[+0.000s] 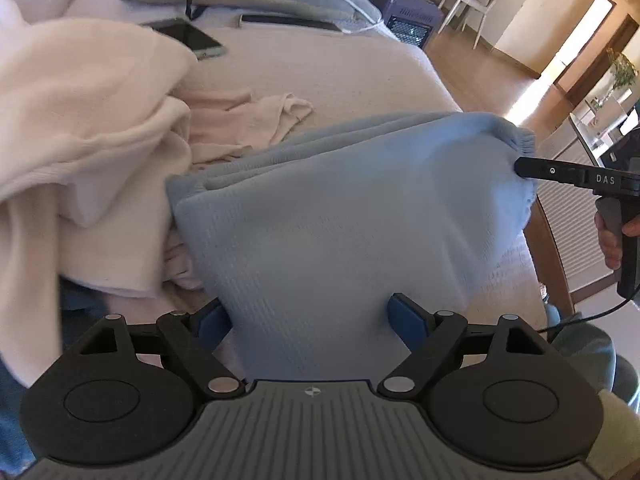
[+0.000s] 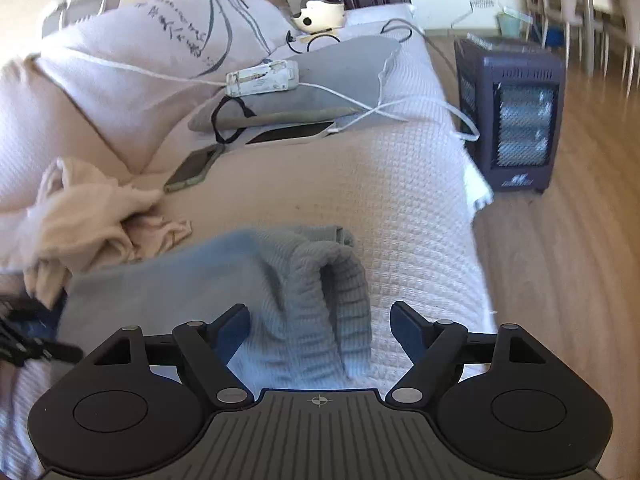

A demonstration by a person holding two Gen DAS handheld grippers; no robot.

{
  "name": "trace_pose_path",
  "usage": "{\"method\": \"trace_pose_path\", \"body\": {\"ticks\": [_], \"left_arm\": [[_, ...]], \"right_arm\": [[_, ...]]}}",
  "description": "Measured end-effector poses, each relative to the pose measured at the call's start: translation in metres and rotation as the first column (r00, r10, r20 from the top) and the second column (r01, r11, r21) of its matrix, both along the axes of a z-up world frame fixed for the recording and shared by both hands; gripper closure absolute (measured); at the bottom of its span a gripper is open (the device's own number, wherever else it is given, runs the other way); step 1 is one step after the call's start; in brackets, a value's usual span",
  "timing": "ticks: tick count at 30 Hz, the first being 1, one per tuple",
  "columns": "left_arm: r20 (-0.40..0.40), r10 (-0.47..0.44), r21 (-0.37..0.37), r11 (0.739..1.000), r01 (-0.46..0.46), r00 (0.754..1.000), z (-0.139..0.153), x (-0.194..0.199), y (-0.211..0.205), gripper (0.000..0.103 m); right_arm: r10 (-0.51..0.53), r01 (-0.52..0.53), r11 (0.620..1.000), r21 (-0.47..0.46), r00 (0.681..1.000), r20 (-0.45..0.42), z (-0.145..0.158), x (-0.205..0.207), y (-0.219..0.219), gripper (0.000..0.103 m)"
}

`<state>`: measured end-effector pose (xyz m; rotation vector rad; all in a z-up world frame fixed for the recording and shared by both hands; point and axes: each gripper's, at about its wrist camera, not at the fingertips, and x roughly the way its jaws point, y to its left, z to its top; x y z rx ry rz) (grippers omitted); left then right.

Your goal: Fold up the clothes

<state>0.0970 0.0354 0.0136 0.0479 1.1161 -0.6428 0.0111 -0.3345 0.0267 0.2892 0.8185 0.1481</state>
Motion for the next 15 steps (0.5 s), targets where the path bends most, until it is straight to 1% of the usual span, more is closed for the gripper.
{"method": "trace_pose_path", "body": {"ticks": [3,6,8,9,11,13,15], "left_arm": [[-0.052,0.024,-0.023,0.999,-0.026,0.998,-0.012,0.011,-0.001,0.017],[-0.096,0.043,-0.041,0.998,-0.048,0.994,-0.021,0.02,-0.001,0.014],[-0.104,0.047,-0.05,0.997,-0.053,0.993,-0.024,0.022,-0.002,0.011],[-0.106,0.05,-0.052,0.997,-0.056,0.993,-0.026,0.022,-0.003,0.01],[-0.112,0.052,-0.058,0.997,-0.058,0.992,-0.03,0.024,-0.007,0.004],[-0.118,0.055,-0.055,0.997,-0.062,0.992,-0.035,0.027,-0.013,0.0],[-0.121,0.061,-0.046,0.997,-0.067,0.991,-0.039,0.029,-0.02,0.0]], "right_arm": [[0.017,-0.015,0.998,0.064,0.999,-0.03,-0.011,0.015,-0.006,0.023],[0.038,-0.032,0.995,0.091,0.997,-0.06,-0.022,0.03,-0.005,0.021],[0.055,-0.047,0.994,0.101,0.995,-0.082,-0.03,0.038,-0.003,0.02],[0.063,-0.054,0.994,0.099,0.994,-0.088,-0.033,0.041,-0.001,0.018],[0.067,-0.059,0.995,0.086,0.993,-0.093,-0.037,0.044,0.004,0.015],[0.062,-0.055,0.996,0.069,0.994,-0.095,-0.038,0.044,0.008,0.015],[0.052,-0.048,0.998,0.044,0.995,-0.087,-0.038,0.042,0.012,0.016]]}}
